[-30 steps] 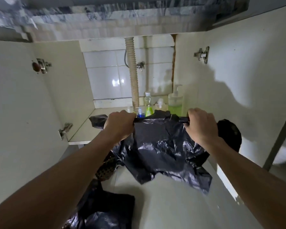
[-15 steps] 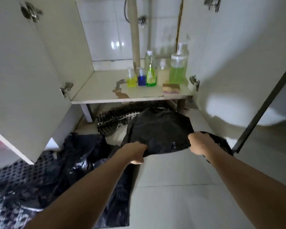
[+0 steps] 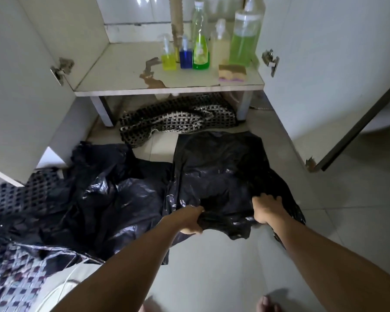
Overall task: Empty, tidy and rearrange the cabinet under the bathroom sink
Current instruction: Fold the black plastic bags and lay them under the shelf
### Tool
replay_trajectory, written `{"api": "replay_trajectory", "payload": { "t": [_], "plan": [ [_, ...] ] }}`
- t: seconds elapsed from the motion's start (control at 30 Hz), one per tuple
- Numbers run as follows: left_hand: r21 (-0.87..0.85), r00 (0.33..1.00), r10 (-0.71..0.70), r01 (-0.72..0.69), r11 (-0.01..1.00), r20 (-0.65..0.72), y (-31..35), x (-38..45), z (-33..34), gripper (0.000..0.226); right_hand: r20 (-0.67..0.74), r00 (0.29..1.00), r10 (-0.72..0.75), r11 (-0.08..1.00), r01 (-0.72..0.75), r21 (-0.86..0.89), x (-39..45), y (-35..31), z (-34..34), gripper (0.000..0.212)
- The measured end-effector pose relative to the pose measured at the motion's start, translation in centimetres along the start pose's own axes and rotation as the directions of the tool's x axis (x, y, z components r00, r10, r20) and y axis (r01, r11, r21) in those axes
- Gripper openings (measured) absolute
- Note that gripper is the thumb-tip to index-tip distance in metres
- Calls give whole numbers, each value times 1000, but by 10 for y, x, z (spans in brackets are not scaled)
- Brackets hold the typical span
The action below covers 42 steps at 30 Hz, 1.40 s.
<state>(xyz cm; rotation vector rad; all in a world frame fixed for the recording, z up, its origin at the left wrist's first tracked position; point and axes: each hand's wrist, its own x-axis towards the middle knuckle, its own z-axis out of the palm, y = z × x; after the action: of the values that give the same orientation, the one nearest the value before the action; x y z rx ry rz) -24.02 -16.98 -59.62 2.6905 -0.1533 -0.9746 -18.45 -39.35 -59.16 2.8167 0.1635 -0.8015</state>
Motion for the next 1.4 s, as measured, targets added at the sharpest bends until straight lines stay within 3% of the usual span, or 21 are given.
{"api": "replay_trajectory", "payload": {
  "t": [0.1, 0.17, 0.3, 0.43, 0.6, 0.7, 0.77, 0.87, 0.93, 1.03, 1.13, 1.23, 1.33, 1.4],
  "plan": [
    [27, 1000, 21, -21, 999, 13, -1, -11, -40, 55, 56, 994, -89, 996, 89, 10, -6, -21, -40, 42],
    [115, 998, 17, -9, 993, -66, -11, -19, -87, 47, 4, 988, -154, 980, 152, 128, -11, -42, -73, 38],
    [243, 959, -50, 121, 963, -279, -50, -57, -177, 53, -181, 949, -258, 866, 310, 392, -14, -110, -126, 36],
    [246, 942, -152, 230, 942, -298, -104, -101, -198, 48, -206, 881, -426, 787, 473, 397, -39, -191, -134, 37],
    [265, 922, -375, 388, 883, -100, -169, -131, -145, 44, -38, 817, -575, 779, 561, 278, -61, -263, -90, 55],
    [301, 861, -507, 471, 830, 50, -202, -137, -116, 58, 15, 765, -644, 749, 627, 214, -68, -295, -64, 75],
    [303, 809, -568, 509, 806, 152, -224, -141, -101, 67, 34, 711, -702, 701, 682, 209, -76, -318, -54, 78],
    [284, 739, -613, 547, 788, 278, -246, -149, -84, 76, -33, 647, -761, 640, 759, 123, -93, -354, -43, 66],
    [268, 725, -618, 557, 786, 304, -256, -152, -78, 87, -129, 631, -765, 631, 775, 46, -98, -372, -31, 43],
    [258, 728, -618, 562, 786, 298, -261, -155, -76, 101, -238, 637, -733, 628, 768, 123, -98, -379, -28, 17],
    [251, 737, -629, 579, 776, 246, -256, -161, -89, 97, -245, 698, -673, 605, 710, 361, -87, -371, -56, 19],
    [253, 776, -618, 577, 777, 129, -242, -169, -117, 72, -291, 717, -633, 544, 680, 492, -77, -349, -106, 33],
    [233, 795, -581, 607, 760, -174, -218, -185, -158, 40, -360, 750, -555, 463, 638, 616, -79, -313, -159, 38],
    [124, 740, -543, 629, 767, -397, -197, -196, -188, 37, -416, 748, -518, 428, 647, 631, -82, -285, -191, 39]
  ]
}}
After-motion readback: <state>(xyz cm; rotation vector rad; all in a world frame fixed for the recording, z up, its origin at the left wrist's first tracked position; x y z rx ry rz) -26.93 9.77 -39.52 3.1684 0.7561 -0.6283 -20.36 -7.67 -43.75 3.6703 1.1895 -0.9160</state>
